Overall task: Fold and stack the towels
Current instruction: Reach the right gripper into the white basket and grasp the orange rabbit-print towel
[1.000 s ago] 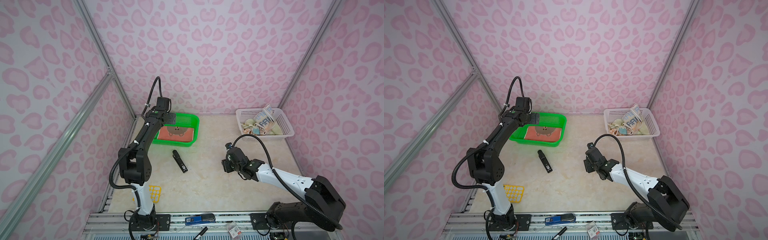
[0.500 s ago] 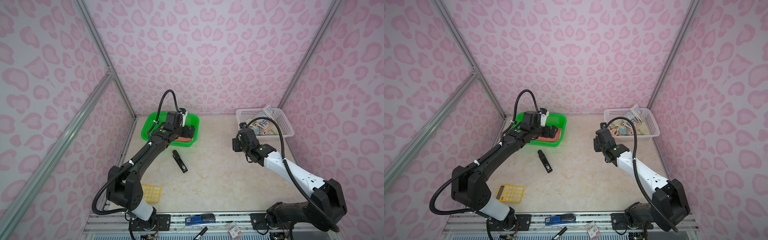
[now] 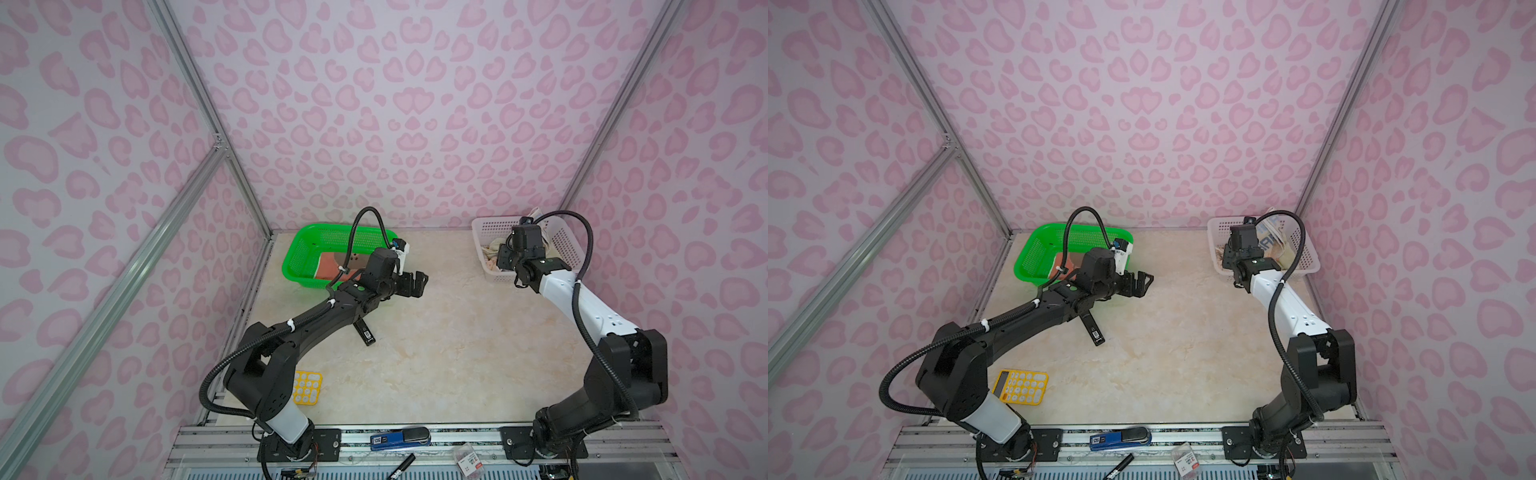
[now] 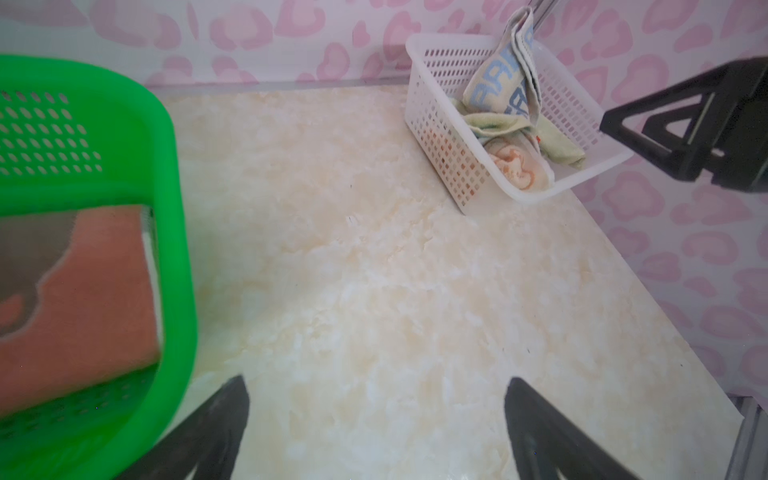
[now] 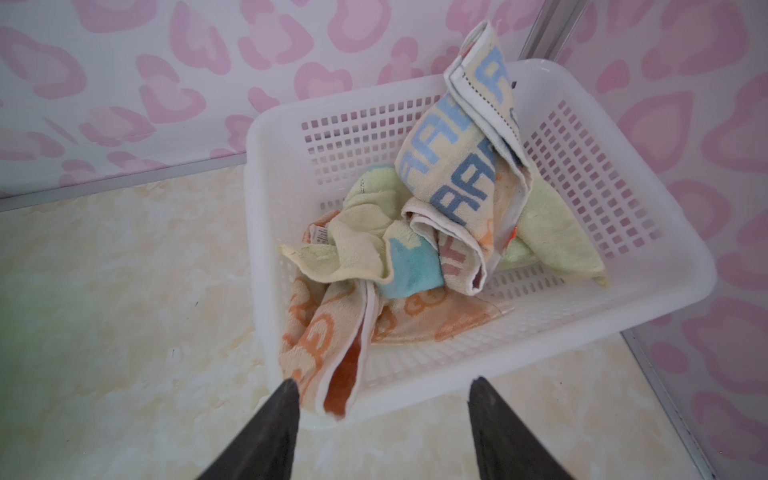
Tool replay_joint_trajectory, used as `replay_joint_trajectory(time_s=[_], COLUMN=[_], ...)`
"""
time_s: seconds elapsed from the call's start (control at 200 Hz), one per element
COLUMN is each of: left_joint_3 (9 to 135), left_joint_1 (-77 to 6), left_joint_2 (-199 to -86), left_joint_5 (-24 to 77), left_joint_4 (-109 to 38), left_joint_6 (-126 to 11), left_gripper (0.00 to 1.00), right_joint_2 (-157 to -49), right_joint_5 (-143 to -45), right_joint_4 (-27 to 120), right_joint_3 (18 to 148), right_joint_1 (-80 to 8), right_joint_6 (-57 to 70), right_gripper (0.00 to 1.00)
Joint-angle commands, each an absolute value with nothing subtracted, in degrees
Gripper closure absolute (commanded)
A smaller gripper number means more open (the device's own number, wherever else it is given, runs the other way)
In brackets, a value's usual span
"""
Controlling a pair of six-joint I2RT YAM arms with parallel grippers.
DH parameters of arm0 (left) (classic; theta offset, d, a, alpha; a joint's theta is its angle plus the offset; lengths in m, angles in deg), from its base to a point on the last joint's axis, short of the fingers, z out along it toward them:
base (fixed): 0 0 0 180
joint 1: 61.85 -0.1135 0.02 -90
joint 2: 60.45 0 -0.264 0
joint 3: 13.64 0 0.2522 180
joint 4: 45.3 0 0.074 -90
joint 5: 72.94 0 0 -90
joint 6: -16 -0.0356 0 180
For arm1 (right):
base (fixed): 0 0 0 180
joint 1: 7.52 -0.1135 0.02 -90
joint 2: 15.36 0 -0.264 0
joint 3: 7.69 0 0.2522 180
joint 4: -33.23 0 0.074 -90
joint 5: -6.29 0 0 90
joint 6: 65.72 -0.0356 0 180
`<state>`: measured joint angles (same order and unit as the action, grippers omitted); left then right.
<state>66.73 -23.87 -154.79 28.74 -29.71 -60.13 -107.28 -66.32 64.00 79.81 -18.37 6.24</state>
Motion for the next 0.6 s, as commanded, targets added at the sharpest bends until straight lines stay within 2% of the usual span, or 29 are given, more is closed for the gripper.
replay_joint_trajectory(time_s=[0.0,0.2,0.42,0.535,0.595], left_joint_3=[65.89,66.19,66.72,67.00,66.84], left_joint_1=[-22.11,-18.17,-17.02,-16.93,-16.90], left_joint_2=[-156.64,-158.62,-158.90,-158.84,-158.52], left_joint_5=[33.53,32.11,29.78,28.88,28.31], left_joint_4=[-30.71,-28.74,-26.31,-25.25,-24.91], left_joint_6=[-57.84,-59.93,-61.58,-62.15,-62.46], left_gripper=[0.02,0.02,0.02,0.02,0.02], right_joint_2=[-111.69,-118.90,-121.03,-122.47,-122.72], right_joint_5=[-72.99,-80.01,-85.36,-86.91,-87.03], right_joint_4=[64.13,66.59,69.23,69.69,70.27], right_joint_3=[82.95,87.77,87.20,87.16,87.53], right_joint_1=[-15.90,-13.09,-12.92,-13.12,-13.19], right_joint_6=[5.56,6.58,4.41,3.24,2.76], right_gripper=[0.37,0.43,0.51,0.68,0.80])
